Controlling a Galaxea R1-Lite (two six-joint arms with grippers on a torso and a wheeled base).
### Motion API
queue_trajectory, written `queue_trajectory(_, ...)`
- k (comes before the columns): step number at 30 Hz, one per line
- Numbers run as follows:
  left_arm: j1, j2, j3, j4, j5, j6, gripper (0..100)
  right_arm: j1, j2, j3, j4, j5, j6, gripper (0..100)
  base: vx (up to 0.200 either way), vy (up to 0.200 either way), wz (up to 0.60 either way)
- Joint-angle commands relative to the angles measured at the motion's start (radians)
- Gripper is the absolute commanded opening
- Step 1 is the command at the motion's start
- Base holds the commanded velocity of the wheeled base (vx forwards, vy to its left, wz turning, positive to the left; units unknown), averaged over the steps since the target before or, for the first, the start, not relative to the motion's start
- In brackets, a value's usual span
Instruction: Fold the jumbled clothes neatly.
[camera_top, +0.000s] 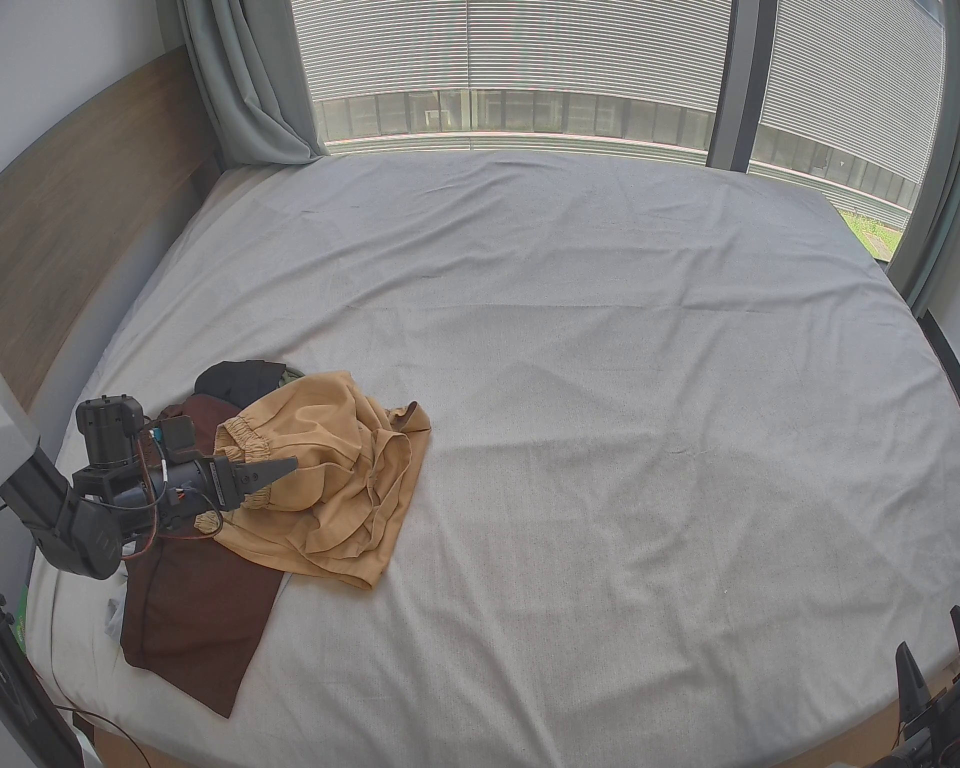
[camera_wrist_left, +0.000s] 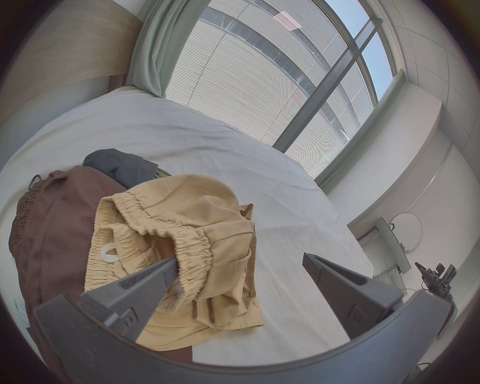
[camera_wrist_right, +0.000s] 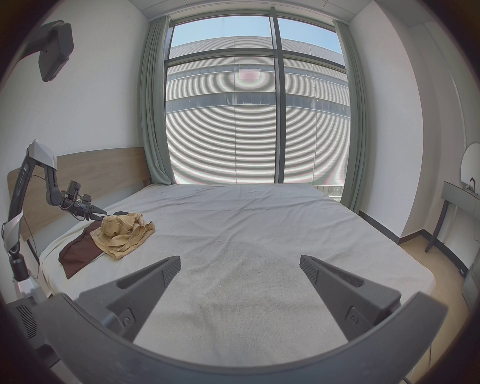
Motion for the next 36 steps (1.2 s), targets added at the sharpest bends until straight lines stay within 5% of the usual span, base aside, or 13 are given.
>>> queue_trajectory(1,-0.019,0.029,-0.003,-0.014,0.001,-0.001,100,0.0,-0.016,0.018,0.0,0.0,0.001,100,0.0,0.0,0.0)
queue_trajectory(23,-0.035,0.128,-0.03,-0.152,0.0,-0.008,100,0.0,-0.016,0.016,0.0,0.0,0.001,100,0.0,0.0,0.0)
queue_trajectory(24,-0.035,0.129,-0.03,-0.153,0.0,-0.008,0,0.0,-0.016,0.016,0.0,0.0,0.001,100,0.0,0.0,0.0)
queue_trajectory(36,-0.033,0.163,-0.04,-0.199,0.0,-0.019,0,0.0,-0.016,0.016,0.0,0.0,0.001,100,0.0,0.0,0.0)
